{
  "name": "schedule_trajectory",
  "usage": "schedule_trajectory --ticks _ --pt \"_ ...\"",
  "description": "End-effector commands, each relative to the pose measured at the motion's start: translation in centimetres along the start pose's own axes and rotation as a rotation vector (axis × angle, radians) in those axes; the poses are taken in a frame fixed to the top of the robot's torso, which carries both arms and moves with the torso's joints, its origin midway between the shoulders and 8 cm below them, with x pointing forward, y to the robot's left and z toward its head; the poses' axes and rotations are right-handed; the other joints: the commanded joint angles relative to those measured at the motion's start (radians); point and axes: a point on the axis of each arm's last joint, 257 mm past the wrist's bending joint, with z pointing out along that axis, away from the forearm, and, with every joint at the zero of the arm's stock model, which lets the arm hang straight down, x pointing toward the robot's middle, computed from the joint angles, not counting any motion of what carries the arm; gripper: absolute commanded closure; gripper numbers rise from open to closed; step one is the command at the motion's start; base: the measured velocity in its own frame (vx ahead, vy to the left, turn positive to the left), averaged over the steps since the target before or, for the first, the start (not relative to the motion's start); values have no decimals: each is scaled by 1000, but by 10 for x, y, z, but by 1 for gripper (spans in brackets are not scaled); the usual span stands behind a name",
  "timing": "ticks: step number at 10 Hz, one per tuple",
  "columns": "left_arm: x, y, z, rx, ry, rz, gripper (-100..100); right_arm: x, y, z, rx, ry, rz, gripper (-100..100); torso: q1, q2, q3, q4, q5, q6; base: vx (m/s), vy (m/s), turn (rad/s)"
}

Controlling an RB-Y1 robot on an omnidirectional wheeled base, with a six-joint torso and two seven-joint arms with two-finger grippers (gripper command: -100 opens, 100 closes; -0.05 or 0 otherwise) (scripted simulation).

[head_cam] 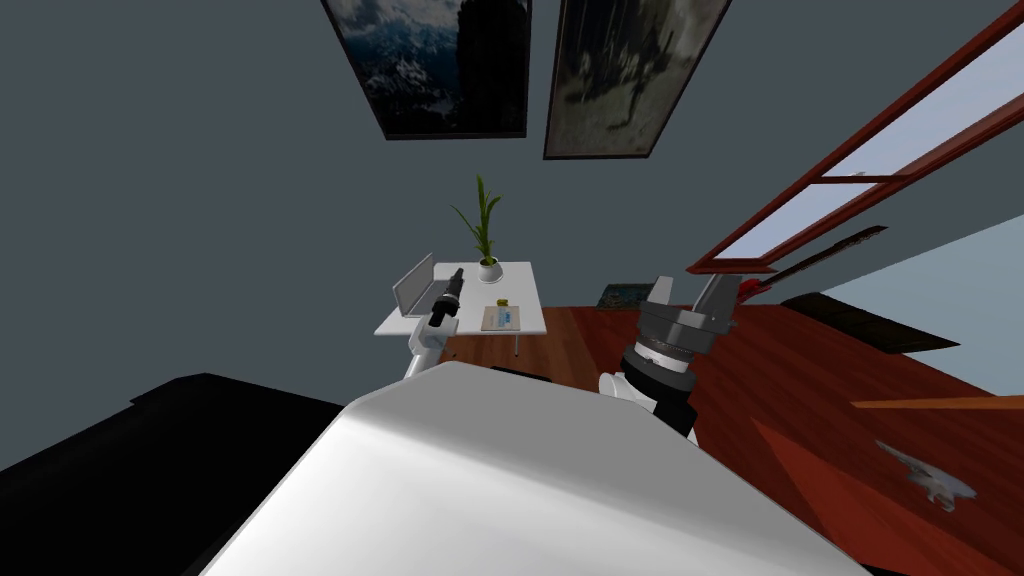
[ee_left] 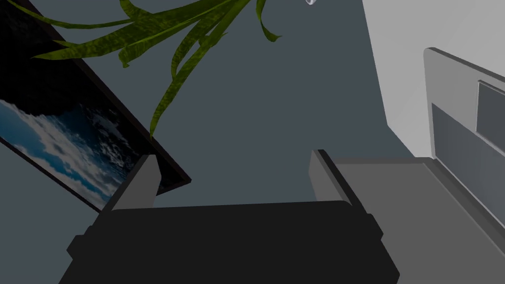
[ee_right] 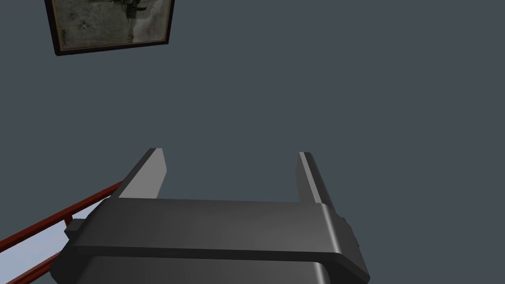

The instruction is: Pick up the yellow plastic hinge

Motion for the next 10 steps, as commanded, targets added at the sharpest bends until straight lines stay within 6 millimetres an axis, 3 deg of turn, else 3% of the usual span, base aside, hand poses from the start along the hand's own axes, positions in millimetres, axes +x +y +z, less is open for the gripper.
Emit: schedule_trajectory --ticks 1,6,10 --pt "-1 12 2 -45 -1 -2 -100 0 0 0 0 0 0 0 0 0 0 0 0 0 -1 -27 -45" --pt "-9 51 22 -195 -22 -27 -100 0 0 0 0 0 0 0 0 0 0 0 0 0 1 -28 -74" --pt "-9 76 24 -293 -22 -40 -100 0 0 0 0 0 0 0 0 0 0 0 0 -1 2 -23 -47"
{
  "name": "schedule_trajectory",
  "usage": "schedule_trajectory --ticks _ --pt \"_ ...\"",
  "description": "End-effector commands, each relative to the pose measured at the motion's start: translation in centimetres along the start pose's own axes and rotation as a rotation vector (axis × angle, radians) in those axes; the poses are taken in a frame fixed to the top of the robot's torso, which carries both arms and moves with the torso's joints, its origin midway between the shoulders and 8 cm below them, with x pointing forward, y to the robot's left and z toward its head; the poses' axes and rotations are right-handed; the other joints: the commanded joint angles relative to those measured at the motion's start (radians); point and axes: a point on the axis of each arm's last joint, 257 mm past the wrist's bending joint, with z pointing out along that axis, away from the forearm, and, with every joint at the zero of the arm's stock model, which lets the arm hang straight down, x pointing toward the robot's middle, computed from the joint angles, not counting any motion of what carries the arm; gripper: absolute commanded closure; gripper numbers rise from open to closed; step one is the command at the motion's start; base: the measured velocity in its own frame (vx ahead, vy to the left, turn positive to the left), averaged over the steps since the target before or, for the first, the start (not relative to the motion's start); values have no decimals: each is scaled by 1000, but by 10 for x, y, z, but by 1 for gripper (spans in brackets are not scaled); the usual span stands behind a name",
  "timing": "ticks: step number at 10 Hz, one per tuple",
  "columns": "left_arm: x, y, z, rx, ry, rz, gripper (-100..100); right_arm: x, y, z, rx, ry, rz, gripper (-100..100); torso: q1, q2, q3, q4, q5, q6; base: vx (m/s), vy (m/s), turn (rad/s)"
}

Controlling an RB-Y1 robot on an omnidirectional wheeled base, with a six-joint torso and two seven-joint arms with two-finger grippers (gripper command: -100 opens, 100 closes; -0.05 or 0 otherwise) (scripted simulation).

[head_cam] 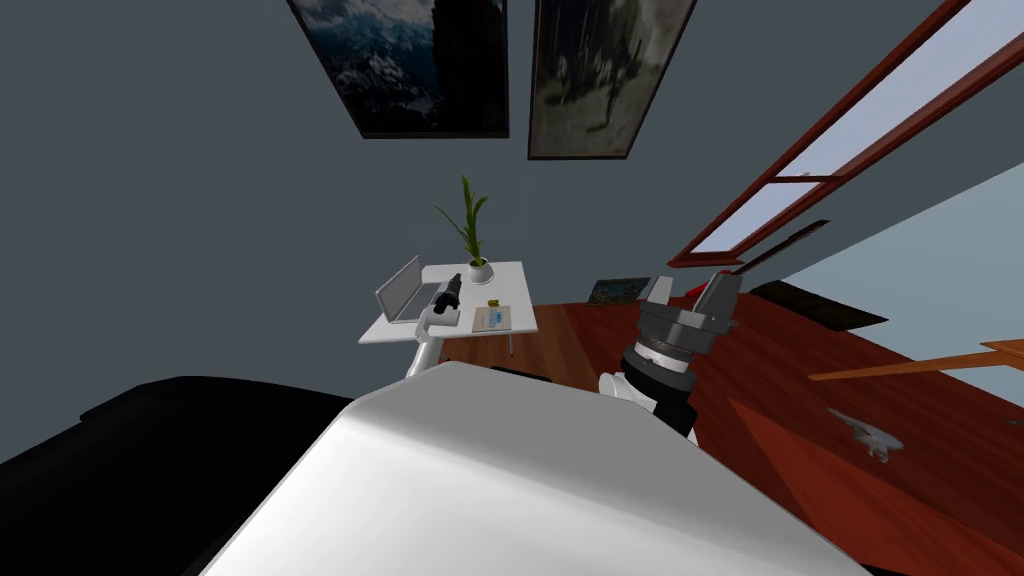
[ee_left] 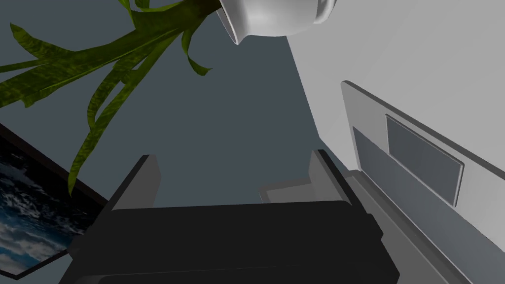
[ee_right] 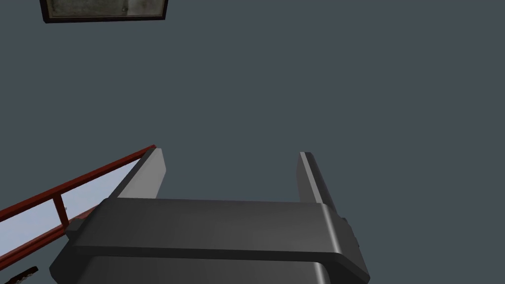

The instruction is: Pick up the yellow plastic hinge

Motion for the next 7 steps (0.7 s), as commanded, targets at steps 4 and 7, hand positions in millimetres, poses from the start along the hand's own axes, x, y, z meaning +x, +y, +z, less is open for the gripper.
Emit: schedule_trajectory --ticks 4,7 --pt "-1 32 13 -144 -2 -30 -100 0 0 0 0 0 0 0 -1 0 0 0 0 1 2 -26 -72" --pt "2 54 24 -244 -2 -65 -100 0 0 0 0 0 0 0 -1 0 0 0 0 0 5 -28 -78"
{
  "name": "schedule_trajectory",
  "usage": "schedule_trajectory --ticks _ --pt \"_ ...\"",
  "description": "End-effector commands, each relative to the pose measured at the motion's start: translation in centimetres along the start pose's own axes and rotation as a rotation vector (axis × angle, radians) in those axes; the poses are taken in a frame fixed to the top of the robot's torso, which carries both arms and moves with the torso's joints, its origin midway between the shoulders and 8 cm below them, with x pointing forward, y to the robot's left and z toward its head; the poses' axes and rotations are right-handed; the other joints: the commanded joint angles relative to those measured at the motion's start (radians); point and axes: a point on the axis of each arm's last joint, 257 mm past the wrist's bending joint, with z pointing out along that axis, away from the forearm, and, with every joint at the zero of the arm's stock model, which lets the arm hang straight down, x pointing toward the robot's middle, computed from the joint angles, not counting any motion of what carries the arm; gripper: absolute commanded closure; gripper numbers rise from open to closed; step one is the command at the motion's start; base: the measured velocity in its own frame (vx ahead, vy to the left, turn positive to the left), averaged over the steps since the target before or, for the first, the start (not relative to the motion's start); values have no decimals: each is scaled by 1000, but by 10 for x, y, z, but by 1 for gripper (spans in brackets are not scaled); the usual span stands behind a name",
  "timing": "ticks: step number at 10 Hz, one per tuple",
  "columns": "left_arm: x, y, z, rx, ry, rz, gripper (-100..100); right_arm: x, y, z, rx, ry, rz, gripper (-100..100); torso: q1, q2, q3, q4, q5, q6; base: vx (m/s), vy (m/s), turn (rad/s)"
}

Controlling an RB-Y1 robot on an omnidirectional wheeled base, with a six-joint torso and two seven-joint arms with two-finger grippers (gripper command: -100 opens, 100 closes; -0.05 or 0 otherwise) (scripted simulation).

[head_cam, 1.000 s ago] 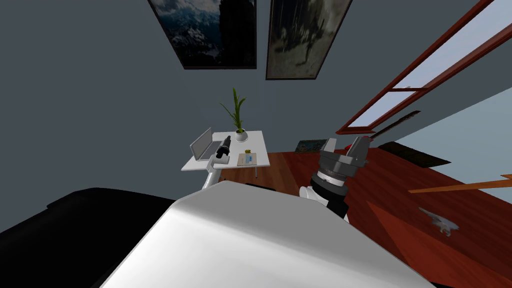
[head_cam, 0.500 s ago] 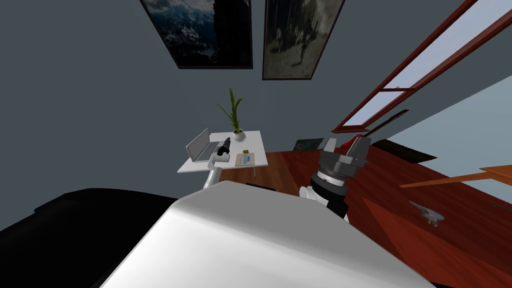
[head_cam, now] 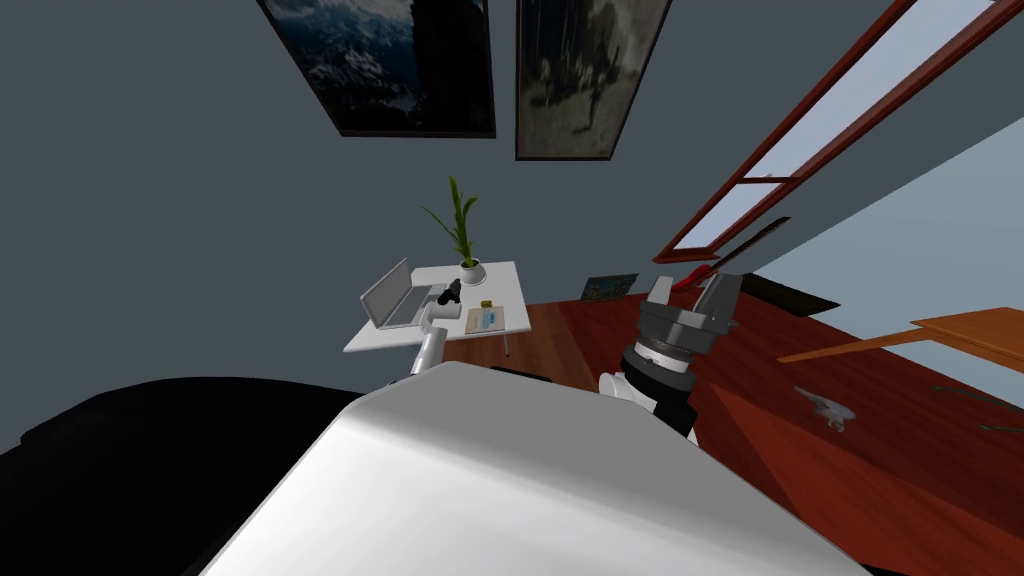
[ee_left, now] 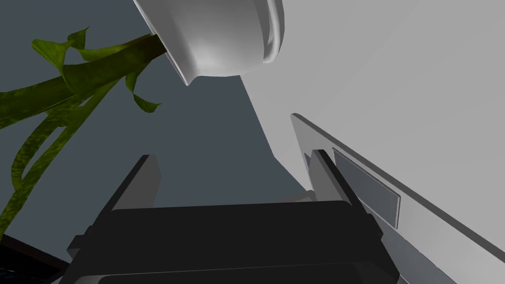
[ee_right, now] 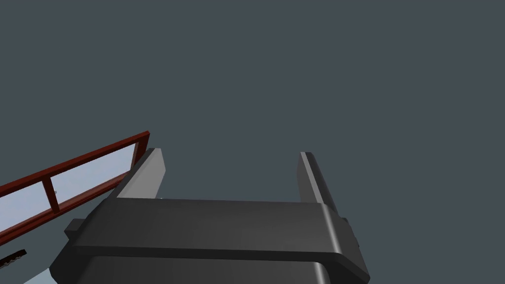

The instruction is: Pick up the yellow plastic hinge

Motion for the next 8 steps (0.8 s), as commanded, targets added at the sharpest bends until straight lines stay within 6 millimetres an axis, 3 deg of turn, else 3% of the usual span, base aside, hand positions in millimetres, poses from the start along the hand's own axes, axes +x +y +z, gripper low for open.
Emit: schedule_trajectory --ticks 1,8 --pt "1 10 3 -50 3 -9 -100 0 0 0 0 0 0 0 0 0 0 0 0 0 4 -26 -46" --pt "12 54 14 -263 23 -62 -100 0 0 0 0 0 0 0 0 0 0 0 0 0 3 -21 -57"
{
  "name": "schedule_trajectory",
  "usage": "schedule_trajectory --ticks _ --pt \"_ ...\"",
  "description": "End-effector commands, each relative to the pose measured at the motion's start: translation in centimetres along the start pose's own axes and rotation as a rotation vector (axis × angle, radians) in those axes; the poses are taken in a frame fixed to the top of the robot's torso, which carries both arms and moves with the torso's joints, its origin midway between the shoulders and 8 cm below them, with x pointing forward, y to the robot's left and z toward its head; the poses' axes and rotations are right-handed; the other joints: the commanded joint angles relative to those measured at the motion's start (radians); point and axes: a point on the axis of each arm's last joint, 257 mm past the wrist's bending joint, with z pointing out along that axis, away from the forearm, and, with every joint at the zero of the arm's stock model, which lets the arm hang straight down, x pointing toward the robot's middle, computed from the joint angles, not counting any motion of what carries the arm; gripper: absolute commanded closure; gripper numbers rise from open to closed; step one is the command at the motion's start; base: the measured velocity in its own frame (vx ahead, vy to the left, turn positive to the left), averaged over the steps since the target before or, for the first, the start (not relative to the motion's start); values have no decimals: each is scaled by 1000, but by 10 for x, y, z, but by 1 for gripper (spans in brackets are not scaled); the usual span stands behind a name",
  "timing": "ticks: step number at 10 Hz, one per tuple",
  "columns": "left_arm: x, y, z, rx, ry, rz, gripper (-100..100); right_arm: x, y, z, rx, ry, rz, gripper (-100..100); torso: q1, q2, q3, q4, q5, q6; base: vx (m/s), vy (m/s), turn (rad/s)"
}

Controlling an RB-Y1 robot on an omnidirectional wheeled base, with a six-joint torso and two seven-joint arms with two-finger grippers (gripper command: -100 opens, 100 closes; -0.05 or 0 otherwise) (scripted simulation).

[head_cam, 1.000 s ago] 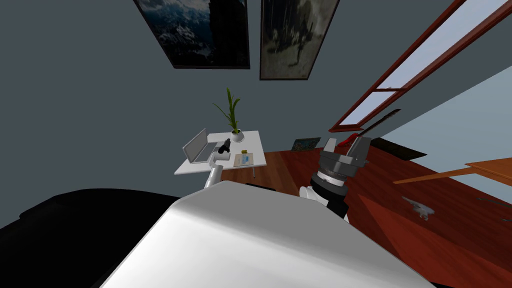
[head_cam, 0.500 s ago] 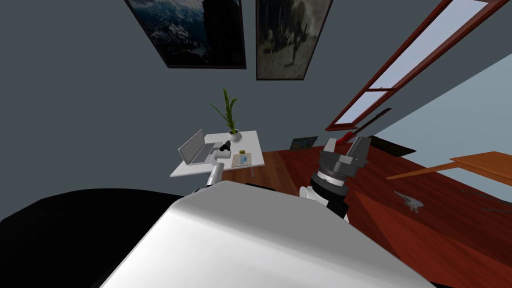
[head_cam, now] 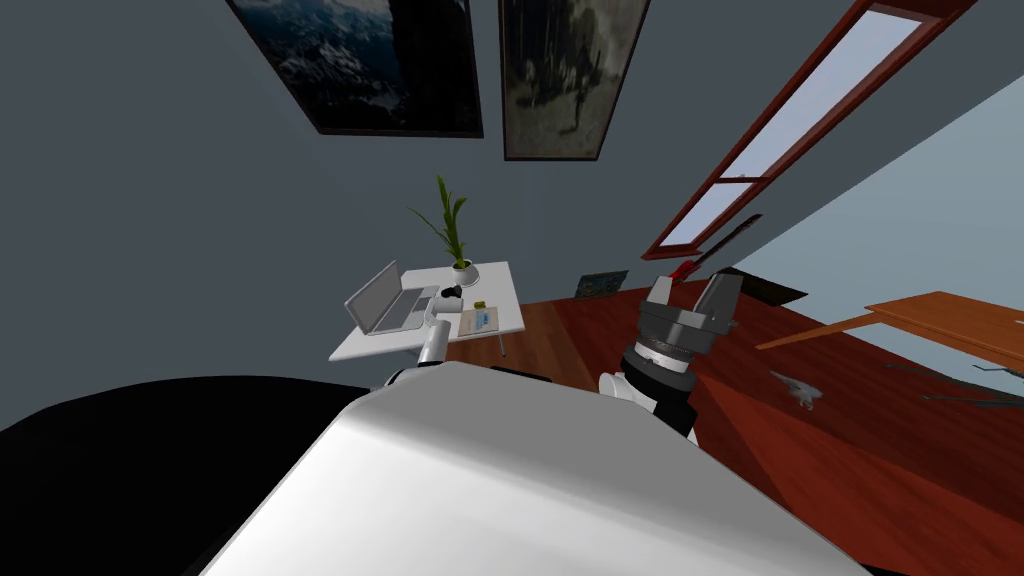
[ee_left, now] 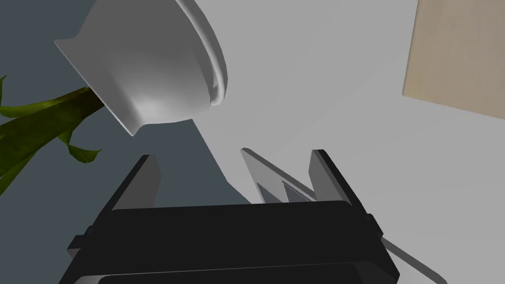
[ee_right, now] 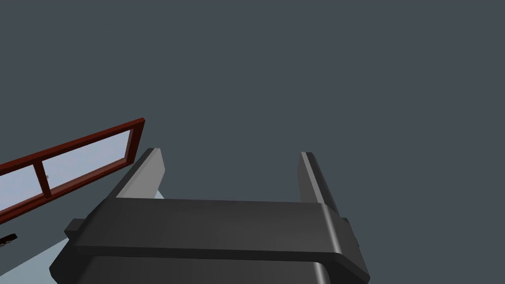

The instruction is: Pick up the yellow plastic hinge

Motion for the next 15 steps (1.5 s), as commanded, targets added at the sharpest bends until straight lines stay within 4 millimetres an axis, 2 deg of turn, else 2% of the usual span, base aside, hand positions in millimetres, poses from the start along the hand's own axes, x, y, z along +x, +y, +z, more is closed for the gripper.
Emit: schedule_trajectory --ticks 1,9,15 --pt "5 12 6 -64 9 -18 -100 0 0 0 0 0 0 0 0 0 0 0 0 0 6 -30 -63" --pt "19 53 11 -303 41 -68 -100 0 0 0 0 0 0 0 0 0 0 0 0 0 4 -23 -60" --pt "21 73 6 -463 55 -99 -100 0 0 0 0 0 0 0 0 0 0 0 0 0 6 -21 -57"
